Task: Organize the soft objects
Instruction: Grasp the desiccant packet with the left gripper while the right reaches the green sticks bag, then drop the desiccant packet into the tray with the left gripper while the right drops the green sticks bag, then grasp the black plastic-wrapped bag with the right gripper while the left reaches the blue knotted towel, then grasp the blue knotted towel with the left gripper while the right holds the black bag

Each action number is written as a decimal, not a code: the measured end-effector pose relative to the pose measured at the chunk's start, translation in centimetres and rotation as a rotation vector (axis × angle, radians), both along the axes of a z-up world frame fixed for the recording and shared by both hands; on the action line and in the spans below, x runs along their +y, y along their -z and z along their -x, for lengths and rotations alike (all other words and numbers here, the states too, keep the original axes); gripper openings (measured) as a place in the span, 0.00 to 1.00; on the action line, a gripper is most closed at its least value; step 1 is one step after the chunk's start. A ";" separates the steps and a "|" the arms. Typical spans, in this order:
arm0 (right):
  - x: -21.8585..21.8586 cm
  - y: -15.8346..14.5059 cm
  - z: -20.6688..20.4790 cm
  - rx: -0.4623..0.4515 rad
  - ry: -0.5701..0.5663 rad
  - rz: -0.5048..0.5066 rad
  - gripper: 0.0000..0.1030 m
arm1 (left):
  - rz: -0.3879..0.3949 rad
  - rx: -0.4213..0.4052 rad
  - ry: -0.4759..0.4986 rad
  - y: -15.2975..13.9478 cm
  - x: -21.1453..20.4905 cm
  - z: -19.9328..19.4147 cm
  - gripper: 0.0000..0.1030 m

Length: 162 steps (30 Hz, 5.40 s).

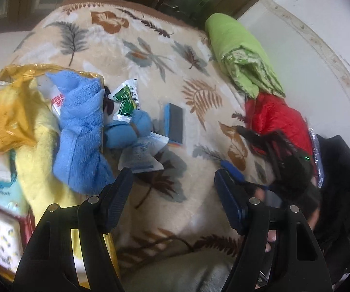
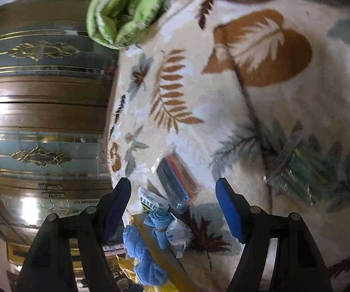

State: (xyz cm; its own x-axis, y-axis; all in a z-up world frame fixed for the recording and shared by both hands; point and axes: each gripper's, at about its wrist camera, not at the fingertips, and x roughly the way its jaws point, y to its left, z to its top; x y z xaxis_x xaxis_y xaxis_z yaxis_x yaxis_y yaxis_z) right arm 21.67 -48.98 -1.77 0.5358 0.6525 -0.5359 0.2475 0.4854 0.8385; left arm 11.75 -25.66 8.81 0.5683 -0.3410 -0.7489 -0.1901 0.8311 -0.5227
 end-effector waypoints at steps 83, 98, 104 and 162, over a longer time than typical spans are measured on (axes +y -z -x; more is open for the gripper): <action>21.3 -4.6 15.6 -0.266 -0.862 0.587 0.58 | 0.173 0.045 -0.052 2.5 12.2 15.6 0.60; 14.9 -10.8 7.6 -0.377 -0.511 0.399 0.72 | -0.023 -0.132 -0.311 -0.1 13.9 18.2 0.60; 11.3 -6.8 2.1 -0.106 -0.328 0.334 0.72 | -0.076 -0.134 -0.264 -0.2 12.4 18.1 0.60; 4.0 -1.6 -3.5 -0.028 -0.236 0.243 0.31 | 0.037 0.172 0.198 3.6 -3.6 -1.0 0.61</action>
State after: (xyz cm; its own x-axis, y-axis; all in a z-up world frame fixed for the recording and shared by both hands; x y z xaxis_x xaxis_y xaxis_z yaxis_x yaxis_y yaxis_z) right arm 25.18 -44.98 -0.19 0.4019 0.6152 -0.6782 0.0836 0.7129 0.6963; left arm 12.75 -29.25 5.17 0.3532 -0.4622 -0.8134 -0.1139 0.8417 -0.5278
